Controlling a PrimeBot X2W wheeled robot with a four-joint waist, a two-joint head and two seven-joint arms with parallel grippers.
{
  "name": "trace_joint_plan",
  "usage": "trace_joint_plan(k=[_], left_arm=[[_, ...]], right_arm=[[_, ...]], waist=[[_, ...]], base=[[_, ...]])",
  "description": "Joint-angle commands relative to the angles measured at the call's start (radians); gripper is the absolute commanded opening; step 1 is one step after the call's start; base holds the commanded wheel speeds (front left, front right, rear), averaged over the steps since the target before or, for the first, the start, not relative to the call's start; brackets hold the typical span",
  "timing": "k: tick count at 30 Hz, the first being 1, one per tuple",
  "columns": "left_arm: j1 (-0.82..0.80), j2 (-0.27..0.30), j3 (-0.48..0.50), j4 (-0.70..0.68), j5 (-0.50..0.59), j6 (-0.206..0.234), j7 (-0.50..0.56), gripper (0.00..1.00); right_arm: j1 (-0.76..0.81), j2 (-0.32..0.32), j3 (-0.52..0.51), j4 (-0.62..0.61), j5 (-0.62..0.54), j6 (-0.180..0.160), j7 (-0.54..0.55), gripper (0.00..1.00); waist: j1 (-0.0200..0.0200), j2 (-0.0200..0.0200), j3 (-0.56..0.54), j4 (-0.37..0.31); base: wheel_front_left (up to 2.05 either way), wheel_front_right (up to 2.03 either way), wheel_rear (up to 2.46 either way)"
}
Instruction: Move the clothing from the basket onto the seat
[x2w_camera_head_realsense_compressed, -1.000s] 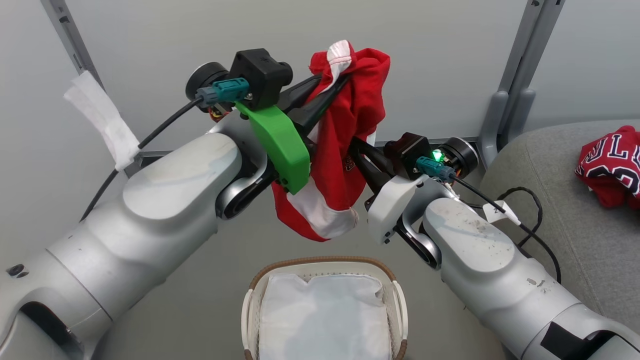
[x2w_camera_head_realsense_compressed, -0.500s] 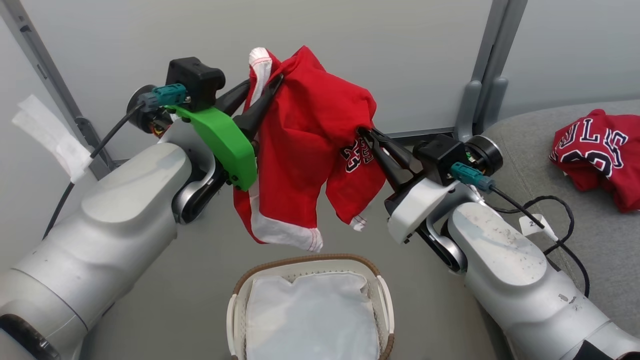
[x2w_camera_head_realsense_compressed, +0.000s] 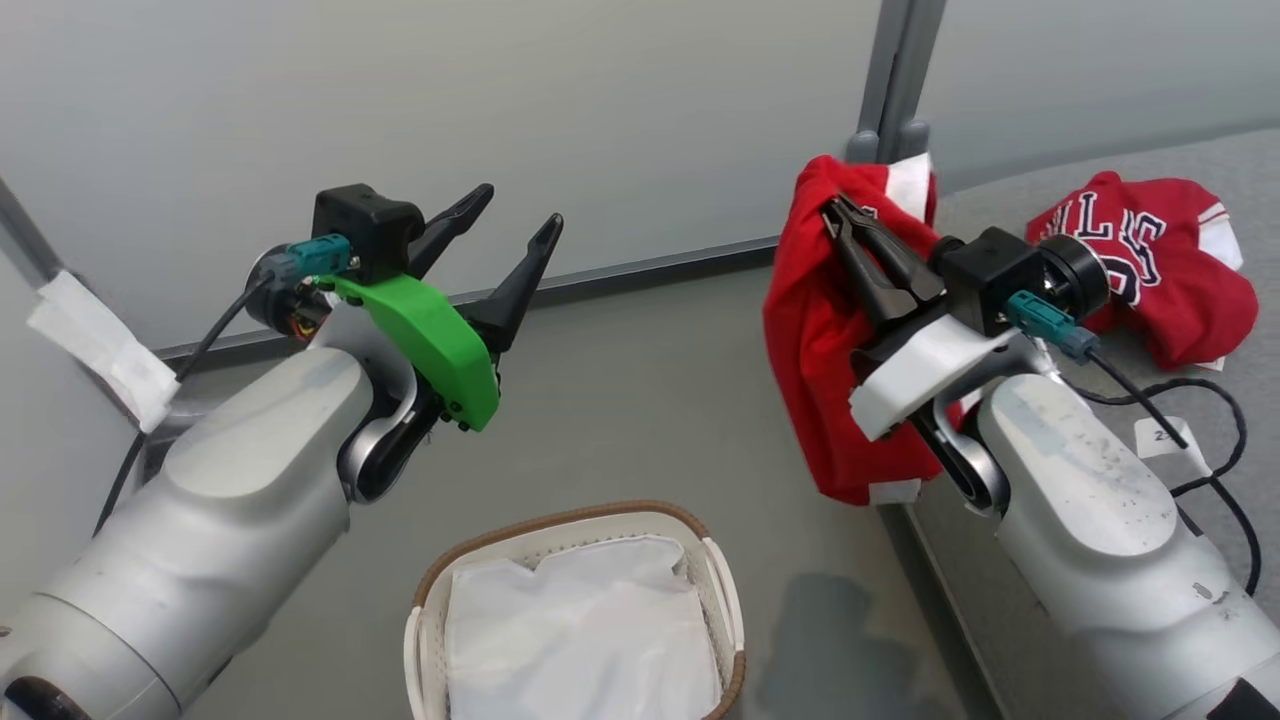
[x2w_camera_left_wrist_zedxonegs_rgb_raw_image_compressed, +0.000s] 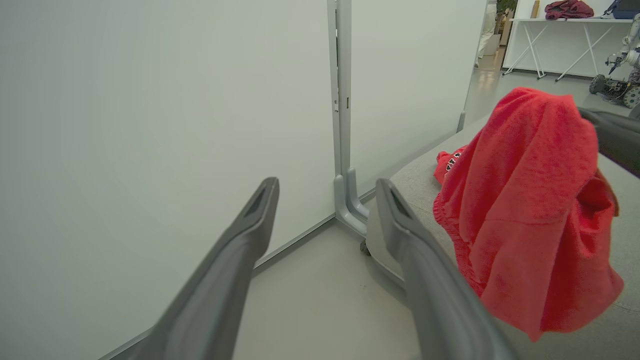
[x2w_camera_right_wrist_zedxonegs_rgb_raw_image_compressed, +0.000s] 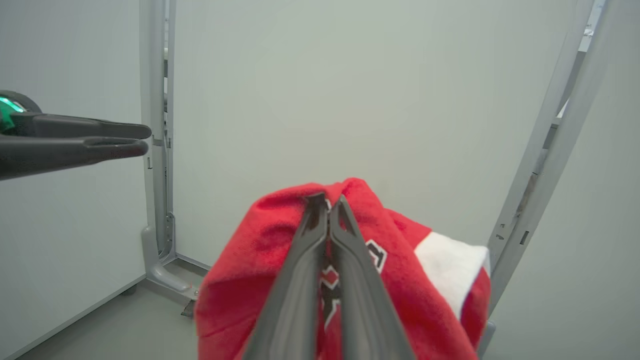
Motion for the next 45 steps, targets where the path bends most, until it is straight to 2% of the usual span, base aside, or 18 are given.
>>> trace_joint_plan(k=[1, 13, 23, 31, 36, 41, 45], left_arm=[[0.027, -0.002, 0.010, -0.010, 0.011, -0.003, -0.007, 1.00], [0.203, -0.048, 0.112, -0.134, 0.151, 0.043, -0.008, 1.00], [0.278, -0.093, 0.126, -0.156, 0.227, 0.036, -0.008, 1.00], [0.232, -0.130, 0.089, -0.122, 0.259, 0.018, -0.007, 1.00], [0.222, -0.125, 0.083, -0.117, 0.279, 0.016, -0.007, 1.00], [0.200, -0.118, 0.072, -0.144, 0.299, 0.030, 0.000, 1.00], [0.179, -0.103, 0.064, -0.179, 0.328, 0.053, 0.008, 1.00]], right_arm=[[0.013, -0.015, -0.015, -0.007, -0.010, -0.001, -0.005, 0.00], [0.055, -0.084, -0.152, -0.042, -0.047, -0.001, -0.005, 0.00], [0.079, -0.095, -0.209, -0.067, -0.064, -0.001, -0.005, 0.00], [0.081, -0.082, -0.275, -0.067, -0.066, -0.001, -0.005, 0.00], [-0.018, -0.066, -0.271, -0.014, -0.038, -0.001, -0.003, 0.00], [-0.189, -0.126, -0.289, 0.056, -0.011, -0.001, 0.023, 0.00], [-0.331, -0.199, -0.309, 0.104, -0.026, -0.001, 0.060, 0.00]], waist=[[0.0000, -0.0001, 0.012, -0.047], [0.0000, -0.0001, 0.053, -0.249], [0.0000, -0.0001, 0.109, -0.416], [0.0000, -0.0001, 0.172, -0.430], [0.0000, -0.0001, 0.217, -0.428], [0.0000, -0.0001, 0.281, -0.364], [0.0000, -0.0001, 0.347, -0.299]], base=[[0.00, 0.00, 0.00], [0.00, 0.00, 0.00], [0.00, 0.00, 0.00], [0.00, 0.00, 0.00], [0.00, 0.00, 0.00], [0.00, 0.00, 0.00], [0.00, 0.00, 0.00]])
